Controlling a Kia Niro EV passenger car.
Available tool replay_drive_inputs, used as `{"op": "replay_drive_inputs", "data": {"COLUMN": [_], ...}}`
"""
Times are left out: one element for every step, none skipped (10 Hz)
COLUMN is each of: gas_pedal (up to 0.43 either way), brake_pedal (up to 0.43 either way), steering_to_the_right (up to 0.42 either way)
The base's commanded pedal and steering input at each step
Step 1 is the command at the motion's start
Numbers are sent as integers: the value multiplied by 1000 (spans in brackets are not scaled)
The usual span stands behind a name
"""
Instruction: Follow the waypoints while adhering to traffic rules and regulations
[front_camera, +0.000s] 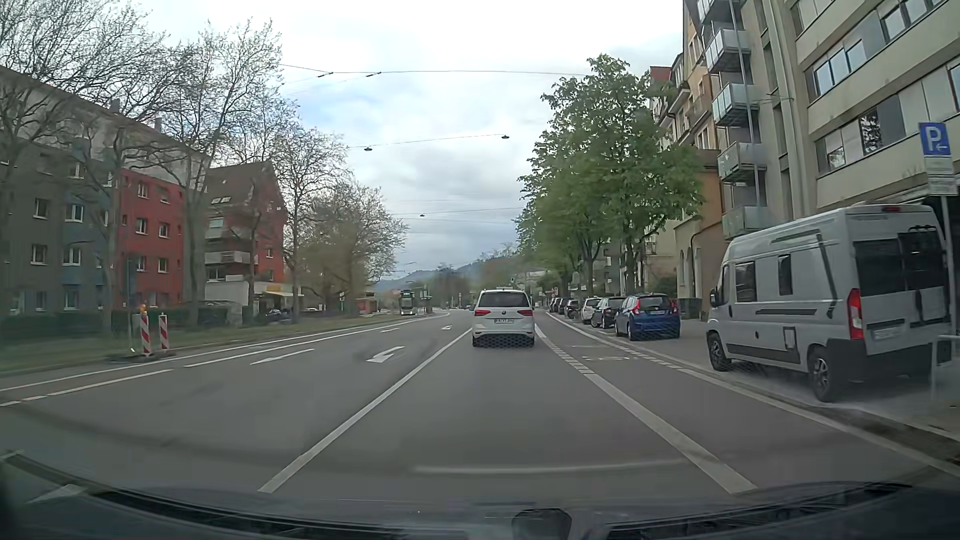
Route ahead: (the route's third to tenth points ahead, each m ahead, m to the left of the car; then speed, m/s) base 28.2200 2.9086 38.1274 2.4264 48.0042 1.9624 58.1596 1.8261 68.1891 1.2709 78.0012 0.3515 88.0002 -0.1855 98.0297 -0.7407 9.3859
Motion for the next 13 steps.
{"op": "replay_drive_inputs", "data": {"gas_pedal": [138, 138, 138, 130, 130, 130, 130, 130, 130, 130, 130, 130, 130], "brake_pedal": [0, 0, 0, 0, 0, 0, 0, 0, 0, 0, 0, 0, 0], "steering_to_the_right": [-1, -1, -1, -1, 0, -1, -1, 0, 1, 2, 2, 2, 2]}}
